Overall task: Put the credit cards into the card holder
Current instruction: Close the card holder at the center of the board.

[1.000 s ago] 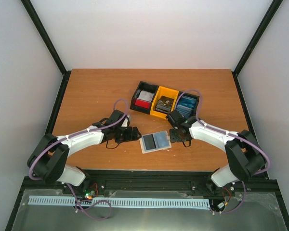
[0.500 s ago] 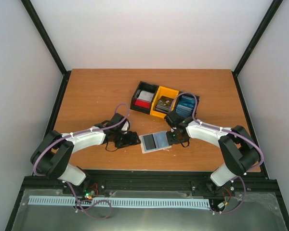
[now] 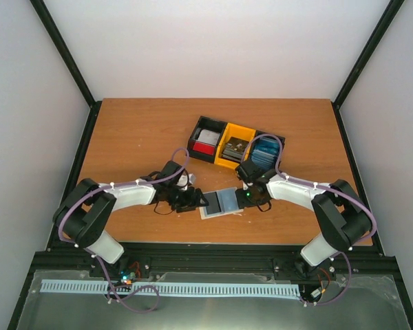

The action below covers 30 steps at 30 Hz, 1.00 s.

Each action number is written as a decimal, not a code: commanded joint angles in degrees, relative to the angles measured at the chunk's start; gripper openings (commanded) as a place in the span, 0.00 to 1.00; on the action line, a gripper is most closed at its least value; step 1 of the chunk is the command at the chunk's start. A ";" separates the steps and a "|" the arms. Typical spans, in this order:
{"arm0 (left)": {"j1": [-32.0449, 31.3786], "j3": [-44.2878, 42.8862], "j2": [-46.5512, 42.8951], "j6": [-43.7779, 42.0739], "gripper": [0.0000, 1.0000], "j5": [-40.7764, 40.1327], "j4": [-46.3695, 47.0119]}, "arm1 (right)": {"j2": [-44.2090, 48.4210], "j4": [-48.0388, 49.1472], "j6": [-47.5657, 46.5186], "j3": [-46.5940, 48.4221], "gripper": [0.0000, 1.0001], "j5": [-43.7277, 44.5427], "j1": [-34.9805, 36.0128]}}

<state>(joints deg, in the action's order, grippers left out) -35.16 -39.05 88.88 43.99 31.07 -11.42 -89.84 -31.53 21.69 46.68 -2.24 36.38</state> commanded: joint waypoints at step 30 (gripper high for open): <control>-0.53 -3.92 2.90 -3.51 0.69 16.88 18.81 | 0.35 10.75 5.07 -5.65 0.46 -19.87 -0.08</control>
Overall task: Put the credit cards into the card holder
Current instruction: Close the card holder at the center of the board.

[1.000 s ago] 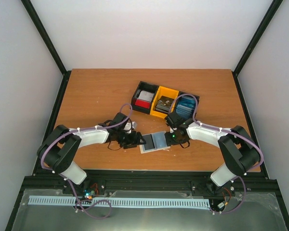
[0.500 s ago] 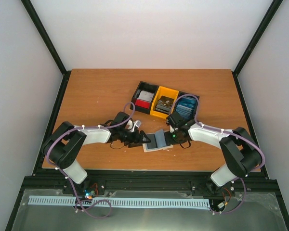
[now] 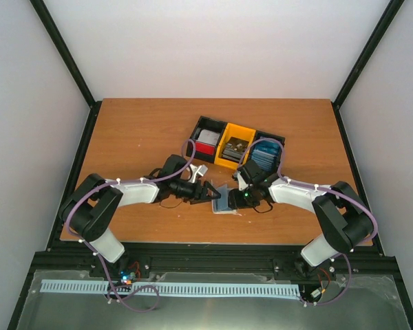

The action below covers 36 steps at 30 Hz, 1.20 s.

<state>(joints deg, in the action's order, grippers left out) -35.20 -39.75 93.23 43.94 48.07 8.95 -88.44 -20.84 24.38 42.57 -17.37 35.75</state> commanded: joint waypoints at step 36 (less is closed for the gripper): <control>-0.48 -11.41 4.03 -11.24 0.38 -8.13 -19.49 | -9.05 -8.69 3.92 11.34 0.61 23.63 7.23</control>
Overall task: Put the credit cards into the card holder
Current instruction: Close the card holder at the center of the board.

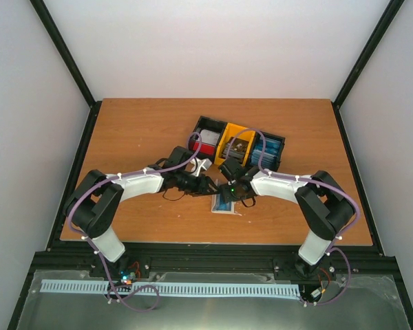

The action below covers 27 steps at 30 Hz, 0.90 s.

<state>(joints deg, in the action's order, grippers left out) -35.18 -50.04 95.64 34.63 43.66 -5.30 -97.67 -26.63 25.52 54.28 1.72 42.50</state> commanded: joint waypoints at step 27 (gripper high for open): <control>-0.57 -1.74 1.06 -1.98 0.51 6.98 0.52 | 10.24 -8.10 10.14 -7.73 0.46 5.53 -2.95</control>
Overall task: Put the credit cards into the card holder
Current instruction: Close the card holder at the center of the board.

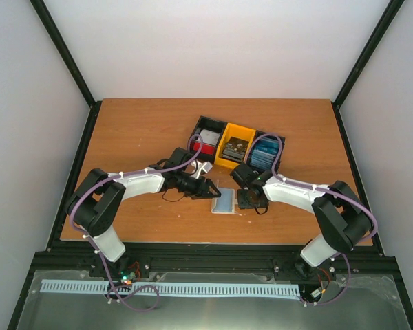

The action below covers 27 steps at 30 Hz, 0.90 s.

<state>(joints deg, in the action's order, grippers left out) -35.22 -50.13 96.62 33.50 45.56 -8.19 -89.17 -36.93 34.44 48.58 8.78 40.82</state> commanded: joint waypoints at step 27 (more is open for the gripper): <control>-3.83 -9.72 11.71 1.03 0.20 -2.63 -1.30 | 4.41 18.47 -1.65 -8.28 0.17 -19.43 -7.77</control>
<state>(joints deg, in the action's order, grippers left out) -37.28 -55.77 106.52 35.53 48.88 -3.33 -86.72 -19.79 32.56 40.77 -8.58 33.39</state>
